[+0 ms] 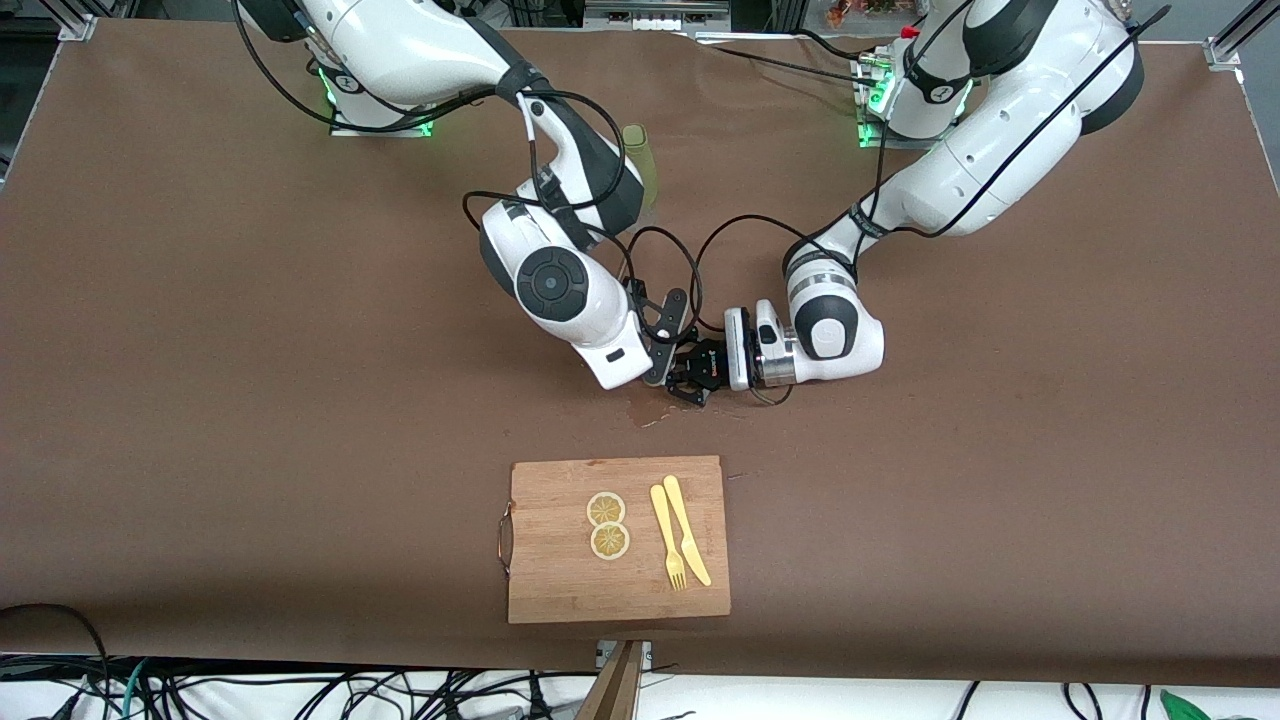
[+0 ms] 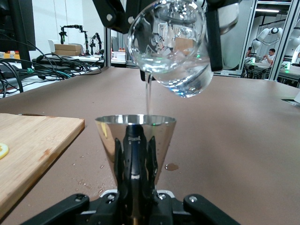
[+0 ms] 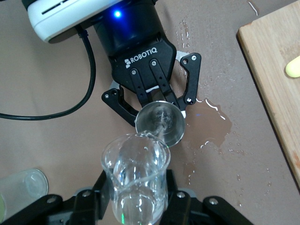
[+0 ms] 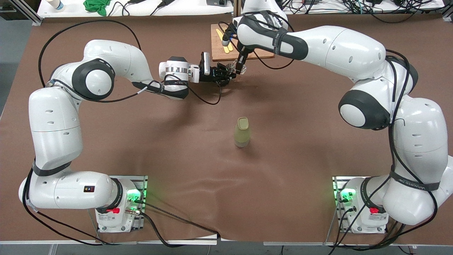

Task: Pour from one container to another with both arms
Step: 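Tilt the glass cup upright with the right gripper above the jigger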

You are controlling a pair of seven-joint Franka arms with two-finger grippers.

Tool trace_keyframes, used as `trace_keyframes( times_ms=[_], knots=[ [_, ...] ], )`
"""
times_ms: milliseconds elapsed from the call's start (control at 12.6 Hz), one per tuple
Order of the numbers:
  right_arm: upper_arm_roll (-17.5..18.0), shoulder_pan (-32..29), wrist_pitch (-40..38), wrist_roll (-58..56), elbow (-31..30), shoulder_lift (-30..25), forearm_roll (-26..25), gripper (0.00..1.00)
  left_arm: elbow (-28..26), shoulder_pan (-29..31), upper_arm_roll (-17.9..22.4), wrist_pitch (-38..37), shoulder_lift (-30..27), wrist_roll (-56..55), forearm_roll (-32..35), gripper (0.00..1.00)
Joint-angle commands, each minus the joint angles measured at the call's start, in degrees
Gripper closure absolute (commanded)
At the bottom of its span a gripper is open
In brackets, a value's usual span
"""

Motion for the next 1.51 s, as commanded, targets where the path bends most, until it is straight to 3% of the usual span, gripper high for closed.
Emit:
trace_keyframes(
  times_ms=[0,476,793,1110,1427],
  knots=[
    [-0.4,0.5,0.1,1.4,1.1,0.3,-1.3,0.73,1.1,-0.1,-0.7,0.8,0.6,2.6,-2.7,1.00],
    [0.1,-1.3,1.4,0.9,1.1,0.1,0.5,0.73,1.4,-0.1,-0.7,0.8,0.6,2.6,-2.8,1.00],
    [0.2,-4.9,1.9,-3.1,1.1,0.1,10.2,0.73,1.5,0.0,-0.7,0.8,0.6,2.6,-3.2,1.00],
    [0.2,-11.9,1.6,-14.6,1.0,0.0,22.1,0.73,1.4,1.2,-0.7,0.7,-0.3,2.0,-3.2,1.00],
    [0.2,-20.1,-5.1,-28.4,0.6,0.0,31.9,0.73,1.2,4.0,0.2,0.0,-2.1,1.2,-3.0,1.00]
  ],
)
